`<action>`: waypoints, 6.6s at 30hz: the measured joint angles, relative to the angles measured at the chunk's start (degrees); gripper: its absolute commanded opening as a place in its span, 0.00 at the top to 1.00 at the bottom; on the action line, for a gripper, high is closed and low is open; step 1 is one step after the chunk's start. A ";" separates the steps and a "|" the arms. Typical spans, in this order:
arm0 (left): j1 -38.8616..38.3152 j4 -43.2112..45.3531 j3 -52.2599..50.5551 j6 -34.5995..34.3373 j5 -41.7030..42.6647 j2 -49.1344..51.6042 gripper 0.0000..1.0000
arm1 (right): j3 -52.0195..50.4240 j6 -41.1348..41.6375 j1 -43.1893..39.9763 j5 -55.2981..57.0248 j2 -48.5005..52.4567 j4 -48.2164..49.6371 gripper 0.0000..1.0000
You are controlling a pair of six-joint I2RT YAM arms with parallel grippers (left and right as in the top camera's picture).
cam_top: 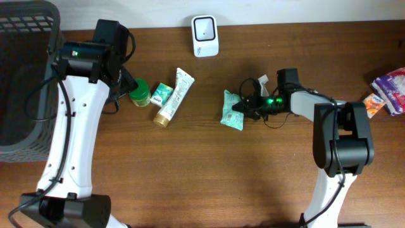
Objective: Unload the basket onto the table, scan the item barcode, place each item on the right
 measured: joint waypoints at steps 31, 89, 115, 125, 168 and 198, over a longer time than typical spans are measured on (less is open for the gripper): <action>0.00 0.00 0.00 0.00 0.00 0.00 0.01 | 22.97 -11.82 11.43 3.56 -12.61 1.55 0.96; 0.00 0.00 0.00 0.00 0.00 0.00 0.01 | 23.58 -16.41 25.09 88.85 2.10 -29.09 0.68; 0.00 0.00 0.00 0.00 0.00 0.00 0.01 | 40.96 -21.53 8.20 42.53 2.58 -50.36 0.57; 0.00 -0.02 0.00 0.00 0.00 0.00 0.01 | 38.38 -17.59 23.96 69.66 2.58 -43.25 0.50; 0.00 -0.02 0.00 0.02 0.00 0.00 0.01 | 22.34 -14.29 -7.39 12.70 4.28 -36.72 0.49; 0.00 0.00 0.00 0.02 0.00 0.00 0.01 | 30.93 -10.01 13.33 61.77 4.48 -40.39 0.89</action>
